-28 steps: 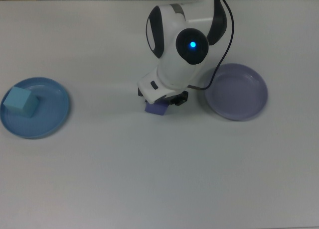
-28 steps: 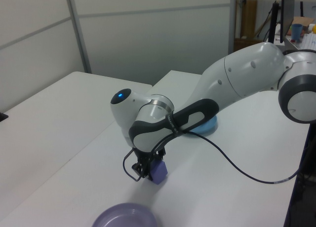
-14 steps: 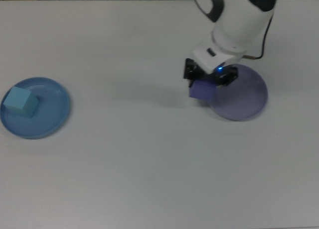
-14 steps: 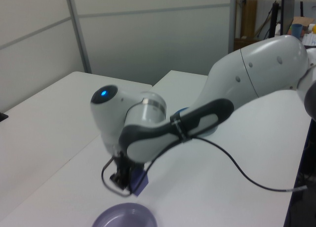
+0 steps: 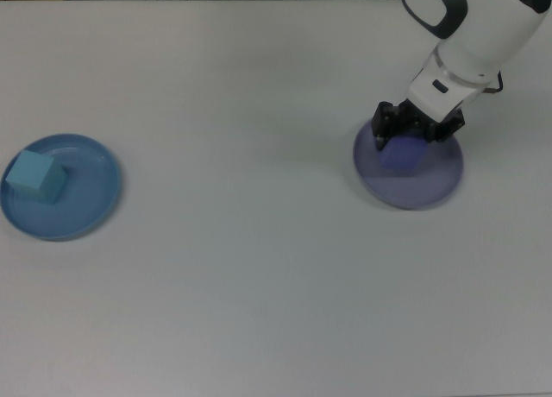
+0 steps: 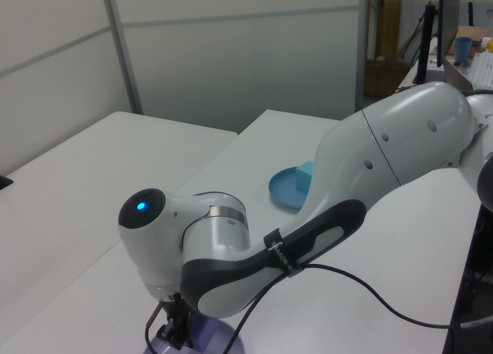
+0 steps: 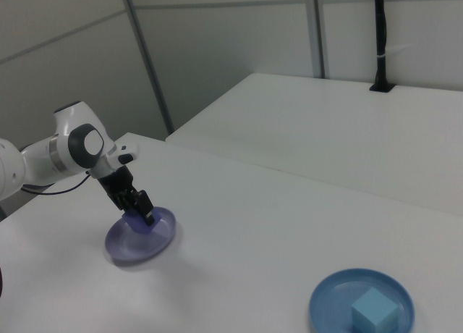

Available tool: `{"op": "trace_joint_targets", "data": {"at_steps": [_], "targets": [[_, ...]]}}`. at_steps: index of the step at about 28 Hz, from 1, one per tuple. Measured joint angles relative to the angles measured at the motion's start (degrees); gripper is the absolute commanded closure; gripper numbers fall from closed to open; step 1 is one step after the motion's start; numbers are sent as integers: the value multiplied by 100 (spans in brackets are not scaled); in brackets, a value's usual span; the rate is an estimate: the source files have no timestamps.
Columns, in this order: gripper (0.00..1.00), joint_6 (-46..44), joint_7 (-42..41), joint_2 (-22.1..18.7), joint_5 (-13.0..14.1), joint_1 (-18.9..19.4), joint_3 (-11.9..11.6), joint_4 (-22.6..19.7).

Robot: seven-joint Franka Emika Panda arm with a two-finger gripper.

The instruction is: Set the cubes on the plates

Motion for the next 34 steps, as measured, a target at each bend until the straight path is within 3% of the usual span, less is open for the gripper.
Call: {"op": "trace_joint_targets", "data": {"at_steps": [8,18,24,30,34], "targets": [[0,-60,0,-55,0,30,-2,63],[0,-899,-32,-886,0,-101,-111,193],[0,-1432,-412,-1603,34,-668,-150,204],[0,-1773,-988,-2213,546,-1456,-162,154],[0,-1880,-1204,-2642,741,-1876,-163,-218]]}}
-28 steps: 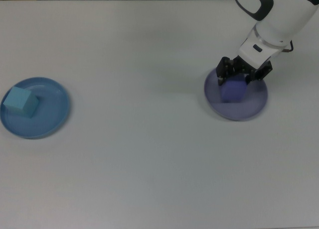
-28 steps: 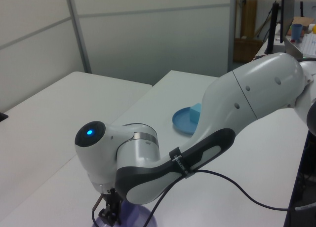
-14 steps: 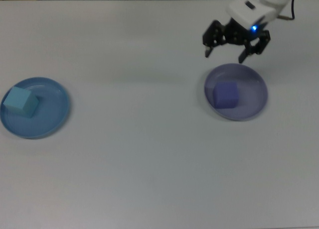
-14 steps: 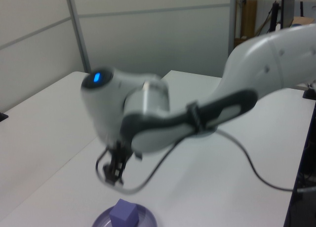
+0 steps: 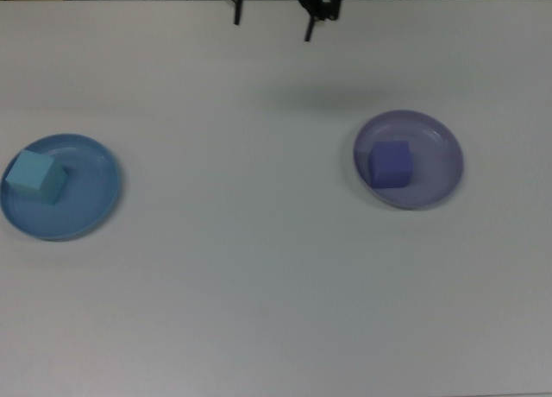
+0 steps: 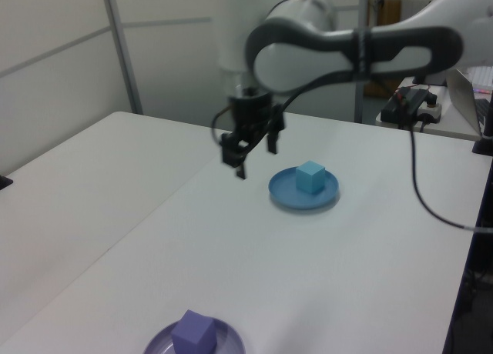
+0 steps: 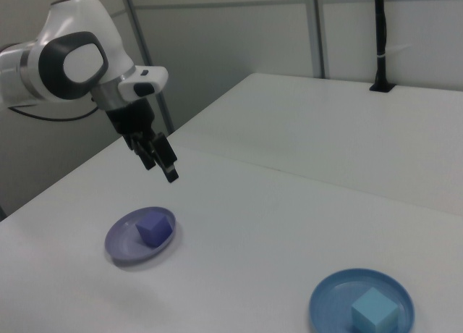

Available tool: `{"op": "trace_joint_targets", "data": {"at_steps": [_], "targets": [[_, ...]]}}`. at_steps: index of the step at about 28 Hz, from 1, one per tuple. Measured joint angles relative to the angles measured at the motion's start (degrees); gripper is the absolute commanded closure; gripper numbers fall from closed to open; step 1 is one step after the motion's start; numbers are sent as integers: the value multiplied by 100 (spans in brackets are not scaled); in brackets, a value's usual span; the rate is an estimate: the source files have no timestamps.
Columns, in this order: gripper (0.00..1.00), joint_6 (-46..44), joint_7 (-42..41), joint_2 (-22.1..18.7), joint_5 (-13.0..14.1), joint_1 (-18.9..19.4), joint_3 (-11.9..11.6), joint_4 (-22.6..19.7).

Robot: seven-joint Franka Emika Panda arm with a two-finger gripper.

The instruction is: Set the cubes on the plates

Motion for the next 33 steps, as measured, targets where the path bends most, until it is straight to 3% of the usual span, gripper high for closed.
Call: {"op": "trace_joint_targets", "data": {"at_steps": [5,9,12,17,33], "targets": [[0,-4,-96,-345,23,-202,2,-648],[0,-3,-528,-368,276,-541,1,-866],[0,2,-863,-379,499,-886,-2,-874],[0,7,-1141,-446,617,-1273,-5,-821],[0,-6,-1158,-522,628,-1546,-6,-476]]}}
